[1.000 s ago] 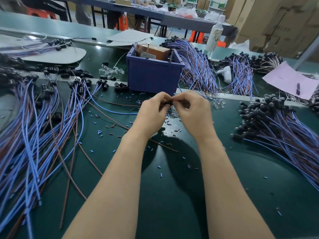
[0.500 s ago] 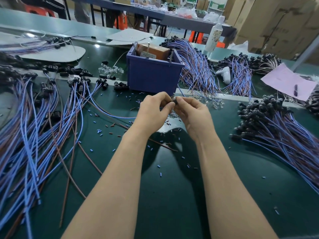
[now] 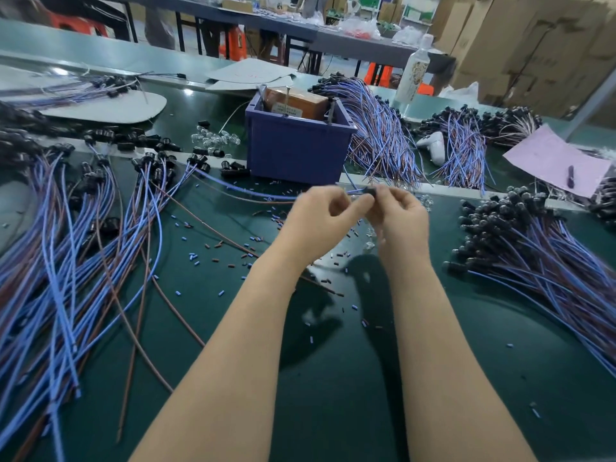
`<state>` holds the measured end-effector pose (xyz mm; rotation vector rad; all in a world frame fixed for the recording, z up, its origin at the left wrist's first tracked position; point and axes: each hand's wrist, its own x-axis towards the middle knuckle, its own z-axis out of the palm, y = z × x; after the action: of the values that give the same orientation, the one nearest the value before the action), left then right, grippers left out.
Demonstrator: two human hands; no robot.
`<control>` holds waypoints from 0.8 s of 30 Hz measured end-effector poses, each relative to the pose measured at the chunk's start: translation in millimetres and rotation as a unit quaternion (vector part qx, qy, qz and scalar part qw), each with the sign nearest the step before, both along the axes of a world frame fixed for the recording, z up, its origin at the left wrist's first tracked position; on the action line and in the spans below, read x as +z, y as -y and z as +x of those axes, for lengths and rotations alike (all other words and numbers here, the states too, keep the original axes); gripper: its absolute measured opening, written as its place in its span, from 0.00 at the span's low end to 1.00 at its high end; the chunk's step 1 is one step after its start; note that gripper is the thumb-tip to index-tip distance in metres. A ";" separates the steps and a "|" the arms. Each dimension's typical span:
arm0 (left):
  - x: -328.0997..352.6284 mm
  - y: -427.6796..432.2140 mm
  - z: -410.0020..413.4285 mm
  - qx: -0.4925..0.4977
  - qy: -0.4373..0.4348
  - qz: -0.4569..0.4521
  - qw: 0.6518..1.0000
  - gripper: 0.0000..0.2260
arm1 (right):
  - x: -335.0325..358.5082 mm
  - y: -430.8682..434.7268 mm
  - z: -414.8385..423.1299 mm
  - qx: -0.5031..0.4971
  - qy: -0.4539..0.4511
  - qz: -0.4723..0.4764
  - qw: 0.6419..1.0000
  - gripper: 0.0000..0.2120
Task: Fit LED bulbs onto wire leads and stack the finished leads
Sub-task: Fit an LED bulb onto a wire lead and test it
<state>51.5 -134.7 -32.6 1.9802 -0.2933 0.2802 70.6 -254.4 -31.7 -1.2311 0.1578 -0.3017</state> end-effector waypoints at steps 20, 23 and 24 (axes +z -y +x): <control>-13.8 -12.0 15.4 0.121 -0.065 -0.371 0.918 0.13 | -7.8 12.9 -1.0 -0.193 0.030 -0.476 0.857 0.11; -15.2 -6.5 12.3 0.136 0.007 -0.172 0.976 0.15 | -6.5 -18.7 -9.1 -0.016 0.132 -0.459 0.878 0.13; -15.5 -6.2 11.8 0.142 0.026 -0.110 0.983 0.14 | -7.4 -26.8 -11.1 0.028 0.137 -0.449 0.883 0.12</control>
<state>63.3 -128.5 -48.1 1.7945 -0.0106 0.5255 59.5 -227.6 -39.1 -2.0878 -0.3039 -0.5251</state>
